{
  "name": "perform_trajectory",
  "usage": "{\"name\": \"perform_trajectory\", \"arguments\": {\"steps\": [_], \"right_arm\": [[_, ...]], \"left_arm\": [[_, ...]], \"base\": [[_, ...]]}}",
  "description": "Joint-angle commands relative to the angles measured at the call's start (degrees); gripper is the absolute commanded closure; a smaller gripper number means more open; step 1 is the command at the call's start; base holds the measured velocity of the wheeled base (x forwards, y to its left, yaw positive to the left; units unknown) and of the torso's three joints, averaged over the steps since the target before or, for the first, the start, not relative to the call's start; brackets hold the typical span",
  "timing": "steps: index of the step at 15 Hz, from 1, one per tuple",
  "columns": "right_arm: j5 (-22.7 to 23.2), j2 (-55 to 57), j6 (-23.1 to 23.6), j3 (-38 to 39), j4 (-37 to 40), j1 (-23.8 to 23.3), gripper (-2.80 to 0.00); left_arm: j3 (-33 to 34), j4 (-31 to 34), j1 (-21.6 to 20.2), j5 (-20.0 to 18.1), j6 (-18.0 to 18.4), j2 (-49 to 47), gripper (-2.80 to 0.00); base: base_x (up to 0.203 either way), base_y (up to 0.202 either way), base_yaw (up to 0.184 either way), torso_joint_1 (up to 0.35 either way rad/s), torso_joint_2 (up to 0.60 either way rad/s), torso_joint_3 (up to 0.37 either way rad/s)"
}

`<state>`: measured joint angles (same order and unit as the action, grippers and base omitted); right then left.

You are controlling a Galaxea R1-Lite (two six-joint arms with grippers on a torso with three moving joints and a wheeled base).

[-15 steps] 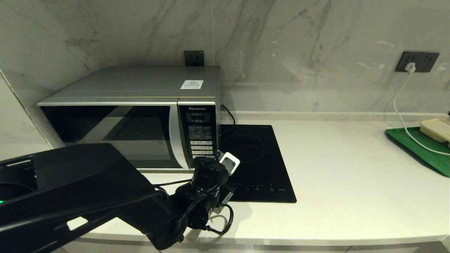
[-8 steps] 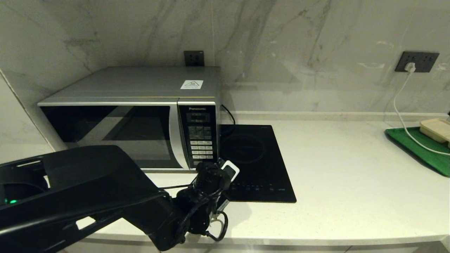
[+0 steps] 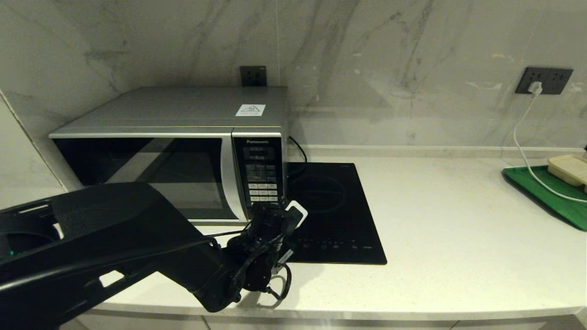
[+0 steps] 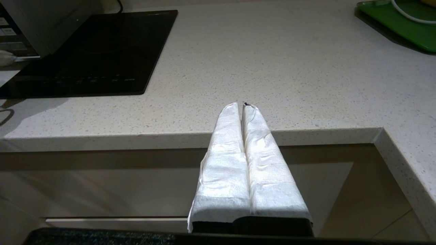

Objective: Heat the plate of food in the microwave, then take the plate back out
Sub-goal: Open the microwave oven

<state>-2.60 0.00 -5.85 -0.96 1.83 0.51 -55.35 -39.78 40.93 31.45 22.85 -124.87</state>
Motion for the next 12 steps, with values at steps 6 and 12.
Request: {"name": "perform_trajectory", "arguments": {"steps": [6,12], "right_arm": [[-0.04,0.0,-0.07,0.0,0.02,0.02,0.0],[-0.04,0.0,-0.04,0.0,0.02,0.02,0.0]], "left_arm": [[-4.23,-0.47,-1.66,0.19,1.35,-5.29,0.0],[-6.44,-0.74,-1.82,0.19,1.85,-5.3,0.0]], "base": [[0.0,0.0,0.0,0.0,0.0,0.0],[0.0,0.0,0.0,0.0,0.0,0.0]]}}
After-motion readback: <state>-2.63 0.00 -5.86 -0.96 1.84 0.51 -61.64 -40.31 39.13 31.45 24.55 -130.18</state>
